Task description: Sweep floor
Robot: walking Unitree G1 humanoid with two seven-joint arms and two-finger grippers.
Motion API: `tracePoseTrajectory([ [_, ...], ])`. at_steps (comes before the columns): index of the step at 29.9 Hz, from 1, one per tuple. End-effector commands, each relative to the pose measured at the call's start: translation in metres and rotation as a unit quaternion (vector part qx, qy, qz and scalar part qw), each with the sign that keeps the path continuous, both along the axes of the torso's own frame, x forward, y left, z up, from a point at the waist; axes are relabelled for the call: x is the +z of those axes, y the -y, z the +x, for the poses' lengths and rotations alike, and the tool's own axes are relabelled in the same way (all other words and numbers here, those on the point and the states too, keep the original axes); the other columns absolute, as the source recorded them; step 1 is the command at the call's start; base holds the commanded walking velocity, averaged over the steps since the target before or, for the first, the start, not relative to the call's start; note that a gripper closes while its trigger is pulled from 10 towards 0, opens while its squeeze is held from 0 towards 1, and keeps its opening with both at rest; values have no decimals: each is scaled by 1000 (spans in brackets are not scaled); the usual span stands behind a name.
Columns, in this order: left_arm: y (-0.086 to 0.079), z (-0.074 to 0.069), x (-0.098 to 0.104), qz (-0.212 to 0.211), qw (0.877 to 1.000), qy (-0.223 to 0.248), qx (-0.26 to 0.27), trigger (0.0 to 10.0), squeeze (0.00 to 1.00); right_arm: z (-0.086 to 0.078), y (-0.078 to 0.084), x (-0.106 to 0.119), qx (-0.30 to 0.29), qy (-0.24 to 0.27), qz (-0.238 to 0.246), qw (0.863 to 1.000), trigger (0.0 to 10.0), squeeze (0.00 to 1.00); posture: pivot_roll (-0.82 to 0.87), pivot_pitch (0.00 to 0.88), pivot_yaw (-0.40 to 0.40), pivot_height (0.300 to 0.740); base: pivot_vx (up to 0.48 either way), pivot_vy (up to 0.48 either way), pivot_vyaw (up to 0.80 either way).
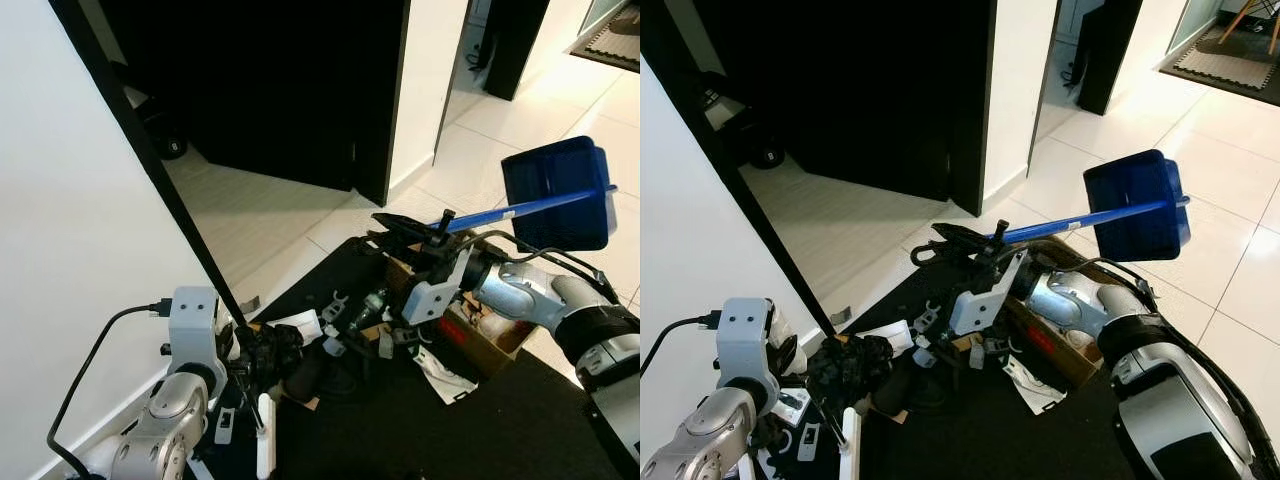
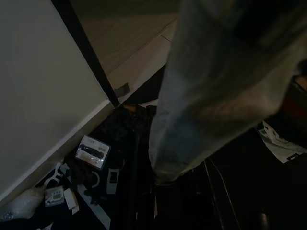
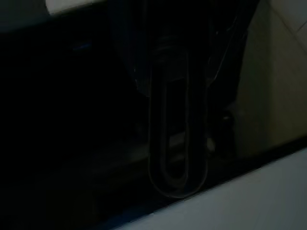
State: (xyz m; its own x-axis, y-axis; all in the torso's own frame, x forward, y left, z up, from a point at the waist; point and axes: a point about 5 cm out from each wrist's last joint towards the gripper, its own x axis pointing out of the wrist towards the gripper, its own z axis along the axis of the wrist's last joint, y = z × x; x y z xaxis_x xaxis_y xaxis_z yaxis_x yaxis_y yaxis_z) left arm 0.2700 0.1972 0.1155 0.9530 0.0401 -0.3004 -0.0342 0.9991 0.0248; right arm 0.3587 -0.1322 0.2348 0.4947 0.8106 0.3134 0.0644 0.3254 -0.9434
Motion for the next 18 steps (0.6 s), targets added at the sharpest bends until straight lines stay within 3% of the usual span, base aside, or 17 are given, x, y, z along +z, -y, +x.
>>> tracePoseTrajectory([
  [1, -5, -5, -7, 15, 1000, -14, 17, 10000, 0, 6, 8, 27, -26, 10, 94, 995, 10000, 0, 146, 205, 59, 740, 0, 0, 0],
  [3, -5, -5, -7, 15, 1000, -14, 17, 10000, 0, 6, 8, 27, -26, 10, 94, 995, 10000, 0, 146, 205, 59, 740, 0, 0, 0],
  [4, -4, -6, -7, 15, 1000, -14, 18, 10000, 0, 9, 14, 48, -32, 4, 221, 975, 10000, 0, 148, 202, 59, 740, 0, 0, 0],
  [5, -4, -6, -7, 15, 1000, -14, 18, 10000, 0, 9, 14, 48, -32, 4, 221, 975, 10000, 0, 148, 202, 59, 740, 0, 0, 0],
  [9, -3, -6, -7, 16, 1000, -13, 16, 10000, 0, 2, 21, 66, -9, 1, 350, 937, 10000, 0, 144, 197, 62, 740, 0, 0, 0],
  [11, -4, -6, -8, 18, 1000, -15, 15, 10000, 0, -3, 24, 70, 2, 1, 380, 925, 10000, 0, 144, 196, 63, 740, 0, 0, 0],
  [14, -6, -7, -10, 21, 999, -19, 14, 10000, 0, -9, 23, 71, 15, -6, 396, 918, 10000, 0, 132, 192, 64, 740, 0, 0, 0],
  [18, -7, -7, -12, 27, 999, -22, 15, 10000, 0, -12, 16, 58, 35, -69, 429, 900, 10000, 0, 125, 192, 63, 740, 0, 0, 0],
])
